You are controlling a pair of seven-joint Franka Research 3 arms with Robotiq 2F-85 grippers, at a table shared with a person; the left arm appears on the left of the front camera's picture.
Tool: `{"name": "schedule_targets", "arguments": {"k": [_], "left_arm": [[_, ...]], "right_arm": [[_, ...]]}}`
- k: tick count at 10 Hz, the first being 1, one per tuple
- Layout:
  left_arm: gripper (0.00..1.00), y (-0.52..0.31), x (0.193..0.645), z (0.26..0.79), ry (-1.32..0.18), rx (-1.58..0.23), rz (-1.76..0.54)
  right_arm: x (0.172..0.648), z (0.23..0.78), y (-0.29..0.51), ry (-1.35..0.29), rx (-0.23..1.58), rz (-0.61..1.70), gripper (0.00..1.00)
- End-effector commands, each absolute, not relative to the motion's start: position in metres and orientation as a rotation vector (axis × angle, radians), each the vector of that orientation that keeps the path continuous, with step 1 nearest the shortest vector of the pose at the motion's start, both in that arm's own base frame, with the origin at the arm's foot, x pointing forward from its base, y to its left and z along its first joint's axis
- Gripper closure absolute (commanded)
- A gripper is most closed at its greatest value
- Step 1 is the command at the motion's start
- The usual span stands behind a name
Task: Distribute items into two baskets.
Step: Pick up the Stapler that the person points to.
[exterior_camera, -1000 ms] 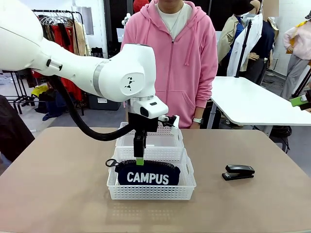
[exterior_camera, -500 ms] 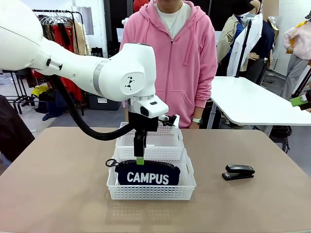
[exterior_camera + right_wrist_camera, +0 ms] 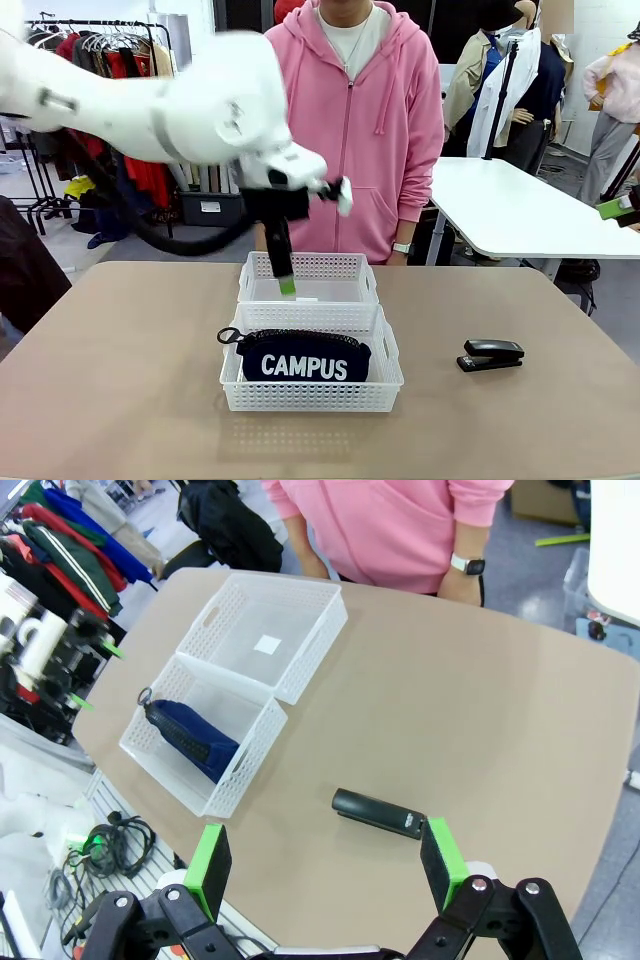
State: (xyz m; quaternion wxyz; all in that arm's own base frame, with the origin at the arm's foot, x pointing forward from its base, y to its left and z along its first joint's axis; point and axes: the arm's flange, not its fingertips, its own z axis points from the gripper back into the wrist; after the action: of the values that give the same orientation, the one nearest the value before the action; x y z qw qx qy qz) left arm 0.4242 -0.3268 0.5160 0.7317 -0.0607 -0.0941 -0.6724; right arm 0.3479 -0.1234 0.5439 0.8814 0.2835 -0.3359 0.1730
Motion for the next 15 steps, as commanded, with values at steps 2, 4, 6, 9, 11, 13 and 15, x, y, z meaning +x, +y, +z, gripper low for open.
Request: {"name": "schedule_targets", "arguments": {"k": [2,4,6,9,11,13,15], "left_arm": [[0.0,-0.236,0.411,0.555,-0.299,-0.209,-1.347],[0.0,-0.167,0.4,0.576,-0.351,-0.24,-1.23],[0.0,-0.09,0.375,0.585,-0.445,-0.29,-1.101],[0.0,0.0,0.331,0.602,-0.64,-0.339,-0.926],[0.0,0.053,0.316,0.604,-0.704,-0.38,-0.804],[0.0,0.084,0.316,0.606,-0.766,-0.443,-0.721],[0.0,0.11,0.323,0.604,-0.784,-0.495,-0.656]], "right_arm": [[0.349,0.545,-0.123,-0.726,0.614,0.369,0.0],[0.349,0.545,-0.123,-0.726,0.614,0.369,0.0],[0.349,0.545,-0.123,-0.726,0.614,0.369,0.0],[0.349,0.545,-0.123,-0.726,0.614,0.369,0.0],[0.349,0.545,-0.123,-0.726,0.614,0.369,0.0],[0.349,0.545,-0.123,-0.726,0.614,0.369,0.0],[0.349,0.545,-0.123,-0.726,0.614,0.369,0.0]]}}
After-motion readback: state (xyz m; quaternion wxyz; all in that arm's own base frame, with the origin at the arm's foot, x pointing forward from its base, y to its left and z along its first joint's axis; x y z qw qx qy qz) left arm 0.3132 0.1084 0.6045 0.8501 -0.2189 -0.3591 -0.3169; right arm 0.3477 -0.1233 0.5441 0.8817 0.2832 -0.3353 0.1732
